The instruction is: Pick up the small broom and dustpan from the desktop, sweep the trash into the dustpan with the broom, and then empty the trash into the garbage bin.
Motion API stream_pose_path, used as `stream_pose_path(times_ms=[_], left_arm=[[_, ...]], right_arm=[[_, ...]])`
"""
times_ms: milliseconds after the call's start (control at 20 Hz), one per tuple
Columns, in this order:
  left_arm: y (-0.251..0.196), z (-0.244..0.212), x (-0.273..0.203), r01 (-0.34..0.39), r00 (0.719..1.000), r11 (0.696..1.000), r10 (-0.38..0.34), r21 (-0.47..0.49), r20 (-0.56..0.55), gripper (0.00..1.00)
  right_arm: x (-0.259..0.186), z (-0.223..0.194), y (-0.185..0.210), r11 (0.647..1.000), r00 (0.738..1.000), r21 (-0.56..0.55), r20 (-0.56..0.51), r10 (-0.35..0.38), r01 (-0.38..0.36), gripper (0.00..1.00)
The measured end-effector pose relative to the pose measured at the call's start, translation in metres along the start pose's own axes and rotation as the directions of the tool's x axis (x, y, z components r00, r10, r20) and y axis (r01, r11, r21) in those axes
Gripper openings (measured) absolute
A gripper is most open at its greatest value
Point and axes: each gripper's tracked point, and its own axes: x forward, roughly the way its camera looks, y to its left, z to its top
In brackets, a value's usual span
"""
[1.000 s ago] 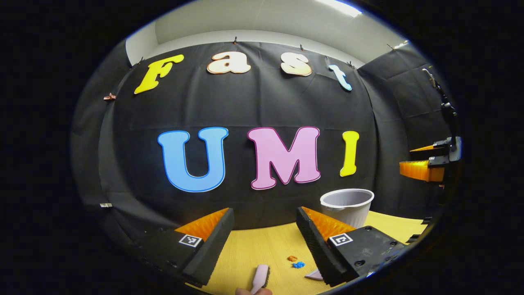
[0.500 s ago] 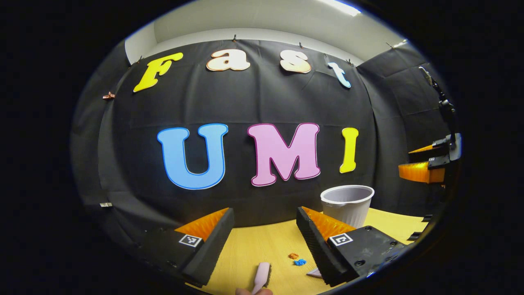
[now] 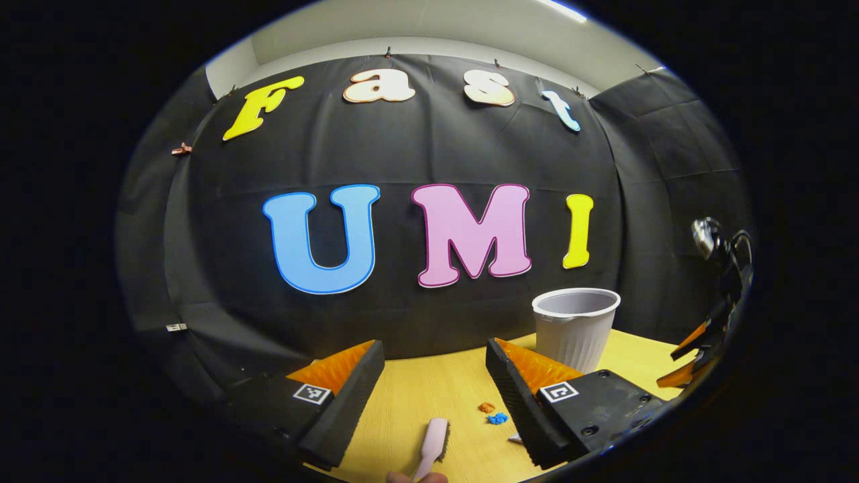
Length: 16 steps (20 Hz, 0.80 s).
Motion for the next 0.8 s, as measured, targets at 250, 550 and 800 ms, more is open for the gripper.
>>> stream_pose_path(times_ms=[250,550,800], left_arm=[[0.007,-0.013,-0.002,-0.012,0.999,1.000,0.012,0.003,-0.031,0.97],[0.020,-0.026,-0.001,-0.040,0.997,0.999,0.041,0.016,-0.062,0.97],[0.027,-0.038,0.006,-0.062,0.993,0.998,0.062,0.001,-0.097,0.97]], right_arm=[[0.046,-0.047,0.021,0.998,0.985,0.010,-0.161,0.058,-0.057,0.84],[0.106,-0.082,0.037,0.995,0.938,0.008,-0.334,0.095,-0.099,0.83],[0.136,-0.093,0.044,0.994,0.897,0.015,-0.430,0.105,-0.109,0.80]])
